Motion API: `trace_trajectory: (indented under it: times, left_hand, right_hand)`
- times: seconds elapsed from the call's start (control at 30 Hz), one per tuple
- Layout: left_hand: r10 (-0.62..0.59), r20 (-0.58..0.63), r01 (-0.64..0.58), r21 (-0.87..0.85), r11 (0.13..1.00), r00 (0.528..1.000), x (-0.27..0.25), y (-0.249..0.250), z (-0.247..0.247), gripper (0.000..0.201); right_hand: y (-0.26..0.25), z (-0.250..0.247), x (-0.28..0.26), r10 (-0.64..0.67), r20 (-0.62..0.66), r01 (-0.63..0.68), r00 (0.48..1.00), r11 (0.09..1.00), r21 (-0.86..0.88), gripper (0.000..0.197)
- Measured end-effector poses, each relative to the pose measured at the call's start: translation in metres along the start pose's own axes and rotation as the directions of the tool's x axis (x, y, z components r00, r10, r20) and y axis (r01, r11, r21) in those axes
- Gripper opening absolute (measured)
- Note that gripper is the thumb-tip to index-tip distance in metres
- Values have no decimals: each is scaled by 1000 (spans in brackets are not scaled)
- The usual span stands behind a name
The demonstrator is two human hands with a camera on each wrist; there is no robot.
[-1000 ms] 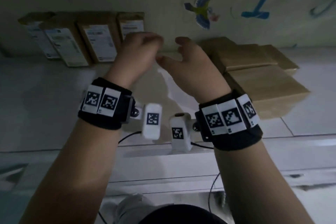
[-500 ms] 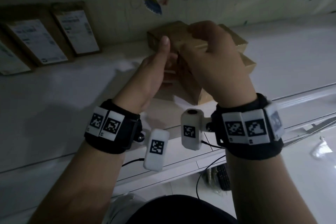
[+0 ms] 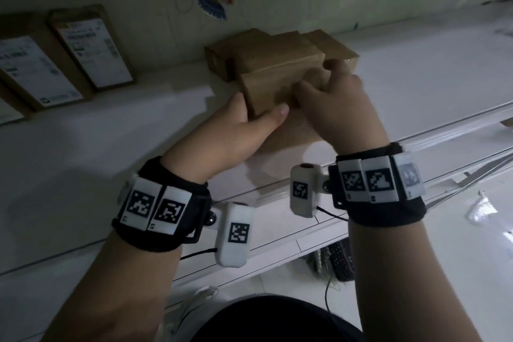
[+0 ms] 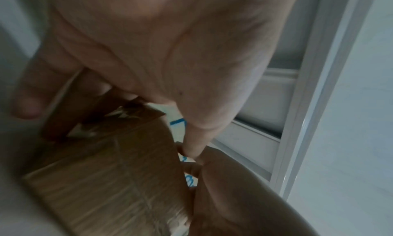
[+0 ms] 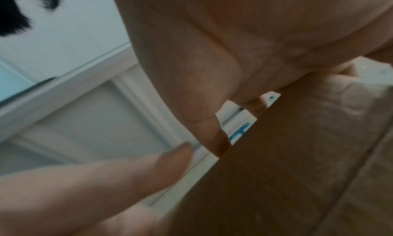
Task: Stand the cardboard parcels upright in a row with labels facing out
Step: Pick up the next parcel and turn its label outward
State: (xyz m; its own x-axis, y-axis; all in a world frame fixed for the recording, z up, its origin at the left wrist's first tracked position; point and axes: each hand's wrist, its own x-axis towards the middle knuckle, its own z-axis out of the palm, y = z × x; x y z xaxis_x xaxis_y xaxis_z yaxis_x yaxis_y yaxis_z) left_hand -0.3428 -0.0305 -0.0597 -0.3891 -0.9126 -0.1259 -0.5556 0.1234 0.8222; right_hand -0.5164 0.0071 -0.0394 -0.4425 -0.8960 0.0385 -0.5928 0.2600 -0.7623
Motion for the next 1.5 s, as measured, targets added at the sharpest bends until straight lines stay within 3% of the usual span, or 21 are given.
trace_trajectory:
  times: [0.1,0.2,0.3,0.4,0.53,0.67,0.8,0.9,1.0,1.07,1.13,1.23,1.3,1.37,1.4,1.5]
  left_hand:
    - [21,-19,-18,126,992,1000,-9,3,-20,92]
    - [53,-213,-38,75,996,976,-17,6,-46,83]
    - [75,-462,-85,-2,996,884,-21,0,-67,102]
    - [106,-638,-124,17,992,763,-25,-5,-81,87]
    - [303,-669,-269,156,950,678,-30,-2,-86,56]
    - [419,-640,-375,213,902,644,-41,4,-94,38]
    - [435,-622,-442,156,884,651,-49,-1,-112,37]
    - [411,-585,-466,64,882,699,-48,-12,-129,61]
    - [414,-536,-419,119,900,736,-44,-20,-140,82]
    - [405,-553,-363,190,912,729,-41,-26,-142,96]
    - [370,-622,-307,212,928,690,-36,-34,-143,107]
    - [196,-692,-258,14,966,694,-31,-39,-138,118]
    - [91,-674,-298,-198,934,733,-30,-36,-132,95]
    - [70,-633,-346,-324,880,771,-31,-32,-124,58]
    - [80,-618,-363,-348,865,782,-32,-31,-121,50]
    - [124,-608,-393,-331,858,784,-29,-31,-115,48]
  right_hand:
    - [-14,11,-9,-104,49,107,993,991,-81,74]
    - [-31,18,-19,-194,78,193,978,981,16,75]
    - [-40,30,-19,-261,214,201,941,943,264,87]
    - [-43,48,-15,-334,356,176,873,896,409,98]
    - [-44,75,-11,-351,454,95,819,863,496,105]
    - [-51,91,-10,-357,499,19,790,827,562,104]
    - [-56,98,-8,-369,539,-102,757,749,655,87]
    - [-61,106,-6,-374,591,-216,715,686,695,82]
    - [-62,113,-1,-416,649,-387,637,555,736,81]
    - [-64,117,1,-461,666,-471,587,475,744,70]
    - [-65,119,1,-486,657,-477,576,453,754,66]
    - [-65,117,4,-501,636,-446,587,455,771,65]
    - [-65,114,6,-487,642,-450,592,462,764,87]
    - [-66,112,8,-448,638,-438,627,475,764,119]
    - [-66,109,9,-439,618,-394,652,499,772,124]
    - [-66,104,9,-425,546,-225,723,601,767,94]
